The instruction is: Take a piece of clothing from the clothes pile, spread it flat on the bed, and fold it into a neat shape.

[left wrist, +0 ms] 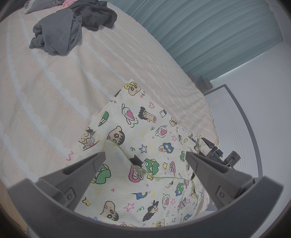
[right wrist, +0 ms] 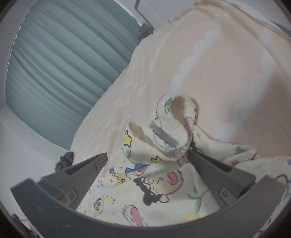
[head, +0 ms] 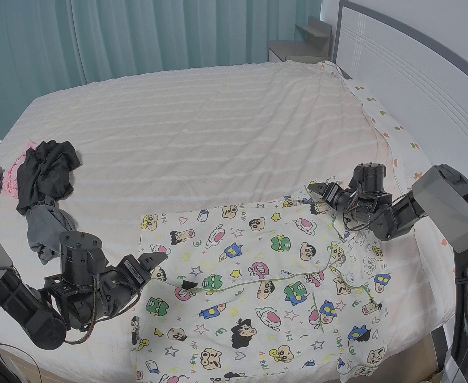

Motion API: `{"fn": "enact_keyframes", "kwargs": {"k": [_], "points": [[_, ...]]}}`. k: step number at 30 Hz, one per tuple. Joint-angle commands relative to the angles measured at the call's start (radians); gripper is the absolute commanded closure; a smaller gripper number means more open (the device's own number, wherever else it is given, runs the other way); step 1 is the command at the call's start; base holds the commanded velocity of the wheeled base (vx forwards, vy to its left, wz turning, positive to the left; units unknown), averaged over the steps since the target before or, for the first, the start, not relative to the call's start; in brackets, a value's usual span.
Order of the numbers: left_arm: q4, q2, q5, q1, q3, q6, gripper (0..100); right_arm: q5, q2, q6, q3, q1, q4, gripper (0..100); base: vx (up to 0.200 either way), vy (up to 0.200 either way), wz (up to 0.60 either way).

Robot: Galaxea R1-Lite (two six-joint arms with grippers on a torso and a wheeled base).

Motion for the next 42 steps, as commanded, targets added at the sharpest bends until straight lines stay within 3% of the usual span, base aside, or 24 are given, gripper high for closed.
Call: {"fn": "enact_keyframes", "kwargs": {"k": [1, 9, 21, 26, 29, 35, 38, 42], "points": [[0.0, 0.001, 0.0, 0.001, -0.001, 0.0, 0, 0.001, 0.017, 0.07, -0.053, 0.021, 0.003, 0, 0.0, 0.0, 0.0], [0.0, 0.014, 0.0, 0.004, -0.001, 0.0, 0, -0.001, 0.037, 0.109, -0.247, 0.032, 0.0, 0, 0.0, 0.0, 0.0], [-0.002, 0.017, 0.0, 0.03, -0.006, 0.0, 0, -0.016, 0.005, 0.165, -0.337, -0.025, 0.003, 0, 0.0, 0.0, 0.0], [-0.002, 0.017, -0.005, 0.051, -0.009, 0.001, 0, 0.013, -0.113, 0.147, -0.175, -0.097, 0.062, 0, 0.0, 0.0, 0.0], [-0.003, 0.017, -0.014, 0.05, -0.009, 0.003, 0, 0.104, -0.215, 0.075, -0.003, -0.157, 0.106, 0, 0.0, 0.0, 0.0], [-0.069, 0.04, -0.012, 0.053, -0.003, 0.006, 0, 0.153, -0.304, -0.097, 0.232, -0.234, 0.095, 0, 0.0, 0.0, 0.0], [-0.105, 0.06, -0.008, 0.055, -0.005, 0.009, 0, 0.153, -0.345, -0.094, 0.302, -0.241, 0.085, 0, 0.0, 0.0, 0.0], [-0.138, 0.083, -0.006, 0.078, -0.032, 0.089, 0, 0.191, -0.561, -0.105, 0.574, -0.251, 0.048, 0, 0.0, 0.0, 0.0]]}}
